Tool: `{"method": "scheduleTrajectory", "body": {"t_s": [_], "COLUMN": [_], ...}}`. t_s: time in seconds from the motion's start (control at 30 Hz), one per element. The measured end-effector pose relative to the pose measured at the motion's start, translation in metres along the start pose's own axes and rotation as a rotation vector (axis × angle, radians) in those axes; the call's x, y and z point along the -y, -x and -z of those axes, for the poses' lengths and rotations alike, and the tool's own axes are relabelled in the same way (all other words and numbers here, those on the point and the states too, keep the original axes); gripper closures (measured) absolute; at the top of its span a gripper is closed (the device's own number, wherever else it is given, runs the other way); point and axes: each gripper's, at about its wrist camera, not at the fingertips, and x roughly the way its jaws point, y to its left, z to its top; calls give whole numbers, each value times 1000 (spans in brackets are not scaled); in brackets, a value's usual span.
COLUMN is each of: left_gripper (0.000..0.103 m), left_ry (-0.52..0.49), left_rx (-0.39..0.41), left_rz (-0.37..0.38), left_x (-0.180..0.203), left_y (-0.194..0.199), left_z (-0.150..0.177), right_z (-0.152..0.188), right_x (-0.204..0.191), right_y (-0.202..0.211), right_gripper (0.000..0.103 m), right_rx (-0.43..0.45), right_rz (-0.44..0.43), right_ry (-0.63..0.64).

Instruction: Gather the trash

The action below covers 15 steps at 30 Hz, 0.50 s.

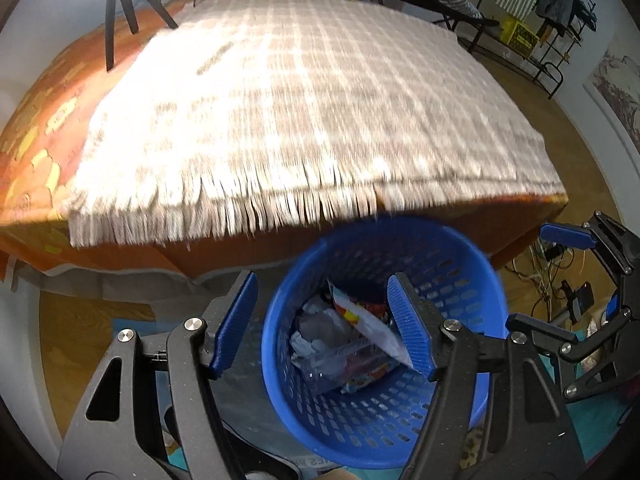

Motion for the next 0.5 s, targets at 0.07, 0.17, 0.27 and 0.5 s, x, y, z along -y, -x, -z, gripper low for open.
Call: {"method": "scheduleTrajectory", "body": {"t_s": [0.07, 0.17, 0.27, 0.5], "left_gripper": [34, 34, 33, 23], "left_ry": [6, 2, -7, -17], "left_rx": [20, 61, 98, 202], "left_rz": [-4, -12, -19, -11], "left_x": [0, 2, 7, 18], "left_y": [6, 18, 26, 55], "left_z": [-7, -21, -31, -59], "right_z": [-6, -15, -23, -43], "right_x": [7, 15, 20, 36], "right_y": [6, 13, 19, 31], "right_gripper": [9, 9, 9, 9], "right_rx": [21, 51, 75, 122], "right_rz": [5, 20, 36, 51], "right_ry": [-20, -39, -47, -79]}}
